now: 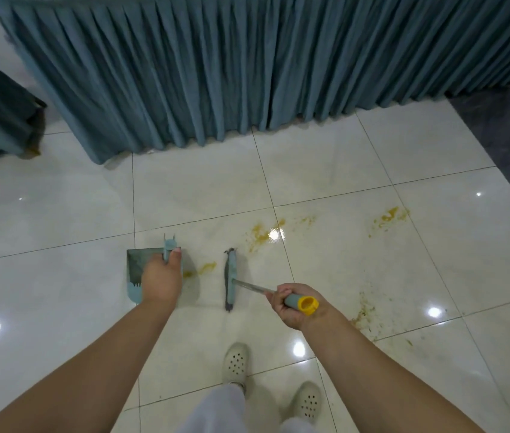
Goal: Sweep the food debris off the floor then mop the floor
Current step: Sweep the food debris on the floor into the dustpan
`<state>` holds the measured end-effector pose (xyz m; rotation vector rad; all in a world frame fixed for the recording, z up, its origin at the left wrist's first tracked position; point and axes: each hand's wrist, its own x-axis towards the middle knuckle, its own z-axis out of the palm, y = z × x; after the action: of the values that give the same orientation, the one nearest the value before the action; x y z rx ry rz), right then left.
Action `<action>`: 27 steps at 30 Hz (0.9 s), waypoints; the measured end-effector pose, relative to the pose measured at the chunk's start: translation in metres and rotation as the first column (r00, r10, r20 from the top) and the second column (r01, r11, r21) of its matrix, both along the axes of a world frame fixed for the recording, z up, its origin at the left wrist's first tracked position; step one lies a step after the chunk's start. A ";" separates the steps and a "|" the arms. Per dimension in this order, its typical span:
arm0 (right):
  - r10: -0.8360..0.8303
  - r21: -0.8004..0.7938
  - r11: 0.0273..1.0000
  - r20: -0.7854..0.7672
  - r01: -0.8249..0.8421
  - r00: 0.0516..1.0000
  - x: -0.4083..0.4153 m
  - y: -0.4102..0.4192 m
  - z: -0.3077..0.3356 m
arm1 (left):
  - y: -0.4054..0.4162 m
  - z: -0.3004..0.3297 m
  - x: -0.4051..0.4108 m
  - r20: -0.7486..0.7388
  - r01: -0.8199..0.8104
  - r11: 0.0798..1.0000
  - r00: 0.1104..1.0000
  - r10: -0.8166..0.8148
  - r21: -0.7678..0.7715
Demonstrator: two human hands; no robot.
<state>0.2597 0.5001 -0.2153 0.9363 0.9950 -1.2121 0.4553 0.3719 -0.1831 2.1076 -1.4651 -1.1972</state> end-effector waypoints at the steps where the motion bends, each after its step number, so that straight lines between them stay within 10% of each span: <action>1: -0.014 0.010 1.000 -0.012 0.014 1.000 -0.003 0.005 0.002 | -0.001 0.000 -0.003 -0.008 0.007 1.000 1.000 -0.007 0.010; 27: -0.416 0.042 0.901 -0.204 0.433 0.886 -0.093 0.131 0.024 | 0.018 -0.006 -0.141 -0.091 0.445 0.895 0.892 -0.442 0.012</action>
<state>0.1665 0.6306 -0.1916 1.1635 1.0294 -1.6635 0.3141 0.3900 -0.1889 1.7603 -1.9665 -1.4523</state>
